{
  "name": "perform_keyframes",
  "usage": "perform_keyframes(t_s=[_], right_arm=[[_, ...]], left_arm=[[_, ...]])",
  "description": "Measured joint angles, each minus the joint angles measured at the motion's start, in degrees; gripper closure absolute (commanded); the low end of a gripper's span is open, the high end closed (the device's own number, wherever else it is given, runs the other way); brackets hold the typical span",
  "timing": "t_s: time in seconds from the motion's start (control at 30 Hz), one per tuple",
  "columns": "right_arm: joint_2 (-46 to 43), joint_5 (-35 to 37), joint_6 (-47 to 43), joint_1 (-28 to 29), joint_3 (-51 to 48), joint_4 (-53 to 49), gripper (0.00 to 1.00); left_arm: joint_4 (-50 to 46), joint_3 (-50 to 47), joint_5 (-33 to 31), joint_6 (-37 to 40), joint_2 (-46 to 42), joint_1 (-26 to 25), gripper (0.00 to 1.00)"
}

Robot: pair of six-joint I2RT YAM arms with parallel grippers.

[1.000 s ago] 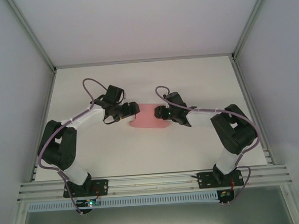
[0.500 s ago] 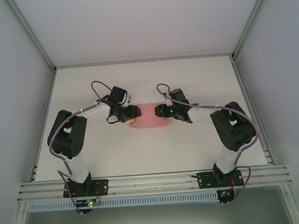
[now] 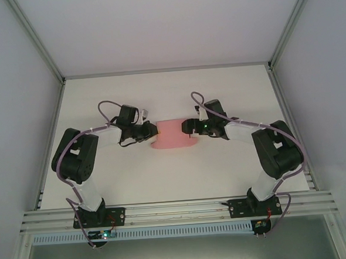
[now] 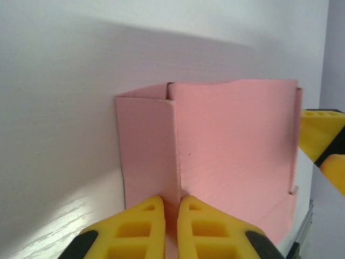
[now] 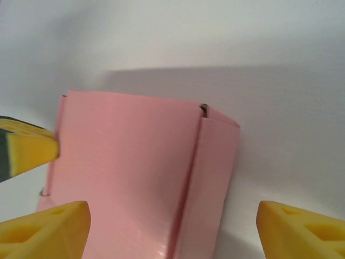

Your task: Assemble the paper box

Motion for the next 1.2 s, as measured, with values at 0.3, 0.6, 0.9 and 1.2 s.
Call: perform_keyframes(t_s=[0.3,0.6,0.9,1.2], right_arm=[[0.28,-7.34,4.22,-0.17,-0.52,-0.31,0.02],[5.09,-13.35,9.99,-0.2,-1.81,5.7,0.07],[7.21,-17.2,15.93,0.44,-3.45,14.73,0.35],[5.07,-18.69,18.47,0.15,-4.59,18.51,0.65]], left_arm=[[5.33,-3.67,2.29,-0.33,-0.9,0.74,0.92],[6.43,-4.24,2.84,-0.68,-0.87,1.11,0.93],[7.15,-4.61,2.93,-0.79,-0.9,1.18,0.9],[7.19,-5.09,1.09,0.57,-3.67,1.46,0.34]])
